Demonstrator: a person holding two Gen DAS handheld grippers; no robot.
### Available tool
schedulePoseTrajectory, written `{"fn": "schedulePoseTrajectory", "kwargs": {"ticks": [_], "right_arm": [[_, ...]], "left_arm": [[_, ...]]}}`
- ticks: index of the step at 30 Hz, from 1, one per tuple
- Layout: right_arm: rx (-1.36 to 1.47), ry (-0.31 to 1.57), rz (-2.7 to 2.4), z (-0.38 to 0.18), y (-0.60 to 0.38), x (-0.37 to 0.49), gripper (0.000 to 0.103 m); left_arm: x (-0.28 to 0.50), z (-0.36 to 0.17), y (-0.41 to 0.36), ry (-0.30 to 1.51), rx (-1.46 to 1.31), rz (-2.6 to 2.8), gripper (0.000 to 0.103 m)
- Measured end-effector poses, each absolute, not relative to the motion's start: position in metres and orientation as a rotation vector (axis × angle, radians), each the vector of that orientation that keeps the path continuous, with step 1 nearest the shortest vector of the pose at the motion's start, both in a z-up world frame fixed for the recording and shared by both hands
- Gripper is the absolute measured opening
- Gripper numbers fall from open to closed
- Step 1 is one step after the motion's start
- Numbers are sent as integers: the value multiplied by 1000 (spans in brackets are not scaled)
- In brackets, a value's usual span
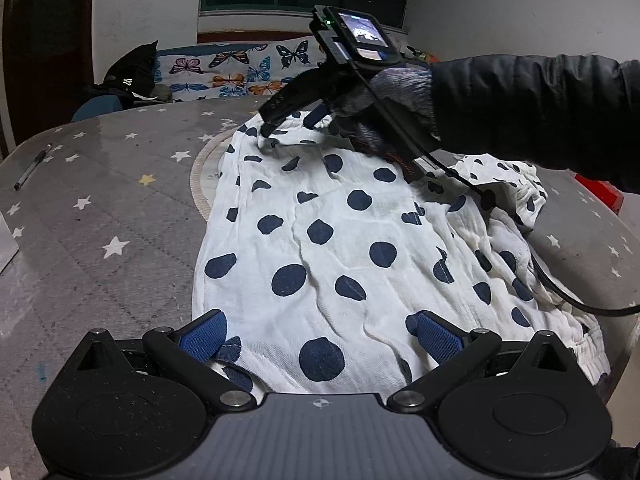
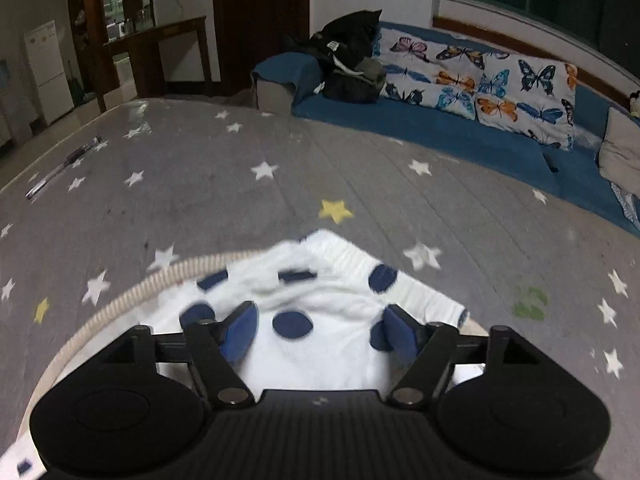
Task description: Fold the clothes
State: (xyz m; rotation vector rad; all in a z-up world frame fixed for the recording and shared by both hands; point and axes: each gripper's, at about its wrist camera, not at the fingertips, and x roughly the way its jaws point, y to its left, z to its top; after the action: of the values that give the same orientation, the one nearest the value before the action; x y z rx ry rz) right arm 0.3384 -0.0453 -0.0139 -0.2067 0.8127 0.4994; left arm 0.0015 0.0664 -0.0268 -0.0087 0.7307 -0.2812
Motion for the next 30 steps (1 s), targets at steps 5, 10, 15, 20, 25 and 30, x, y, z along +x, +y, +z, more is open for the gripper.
{"fn": "schedulePoseTrajectory", "kwargs": {"ticks": [5,10,15,20,25,30], "right_arm": [[-248,786,521,-15,-28,341,81],[-259,788,522,-13,-21,347,81],[-201,790,542,-14,-16,361,81],[-219,785,549,-14,9,372,82],[-235,770,563,-17,30,385,86],[-268,797,589,-10,37,393,87]], "left_arm": [[-1,-25,69,729,-25,-266,103],[-3,-23,70,728,-26,-248,103],[-6,-22,69,724,-23,-222,103],[-6,-24,76,737,-22,-151,103],[-8,-24,75,741,-13,-109,103],[-13,-24,70,750,10,-86,103]]}}
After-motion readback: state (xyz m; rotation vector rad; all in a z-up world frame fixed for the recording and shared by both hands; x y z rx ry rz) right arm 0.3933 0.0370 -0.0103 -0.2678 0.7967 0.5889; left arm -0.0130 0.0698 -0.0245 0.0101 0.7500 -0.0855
